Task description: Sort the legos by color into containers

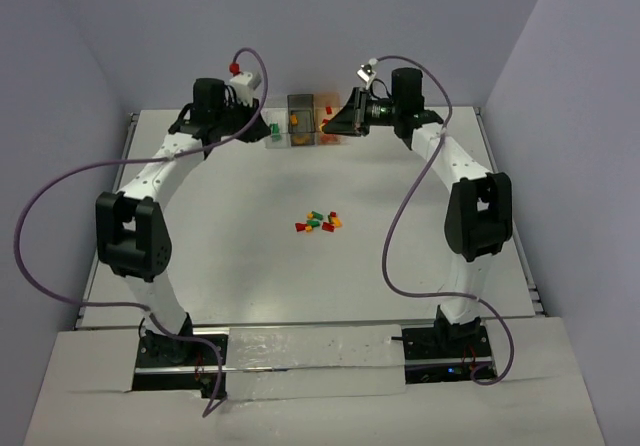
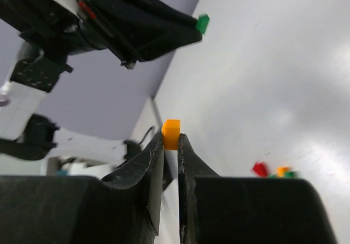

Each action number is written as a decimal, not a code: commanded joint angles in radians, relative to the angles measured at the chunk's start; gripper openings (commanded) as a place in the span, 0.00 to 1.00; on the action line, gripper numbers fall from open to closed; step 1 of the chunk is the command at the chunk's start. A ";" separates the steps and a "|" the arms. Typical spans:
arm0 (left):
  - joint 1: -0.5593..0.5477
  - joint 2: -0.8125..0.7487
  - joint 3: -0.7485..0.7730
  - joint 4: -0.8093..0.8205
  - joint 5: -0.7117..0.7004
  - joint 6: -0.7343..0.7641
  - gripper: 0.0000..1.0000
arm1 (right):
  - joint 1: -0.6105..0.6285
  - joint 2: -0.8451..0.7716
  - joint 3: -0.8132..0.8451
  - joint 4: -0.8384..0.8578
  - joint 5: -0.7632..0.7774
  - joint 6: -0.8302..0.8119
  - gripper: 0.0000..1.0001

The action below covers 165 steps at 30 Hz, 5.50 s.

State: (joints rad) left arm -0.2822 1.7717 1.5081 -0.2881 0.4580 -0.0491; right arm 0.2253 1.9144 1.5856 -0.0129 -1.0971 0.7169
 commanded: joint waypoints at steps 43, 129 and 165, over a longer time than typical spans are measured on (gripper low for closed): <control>0.078 0.476 0.666 0.014 -0.095 -0.155 0.73 | 0.095 0.597 0.654 0.080 0.417 0.116 0.02; -0.322 0.076 -0.351 0.026 -0.028 0.648 0.55 | -0.106 -0.282 -0.279 -0.412 0.370 -0.491 0.77; -0.346 -0.024 -0.347 0.004 -0.113 0.571 0.00 | -0.146 -0.266 -0.316 -0.353 0.302 -0.415 0.73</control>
State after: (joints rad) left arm -0.6212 1.8371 1.1366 -0.3033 0.3806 0.5940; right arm 0.0967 1.6733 1.2961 -0.4249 -0.7588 0.2703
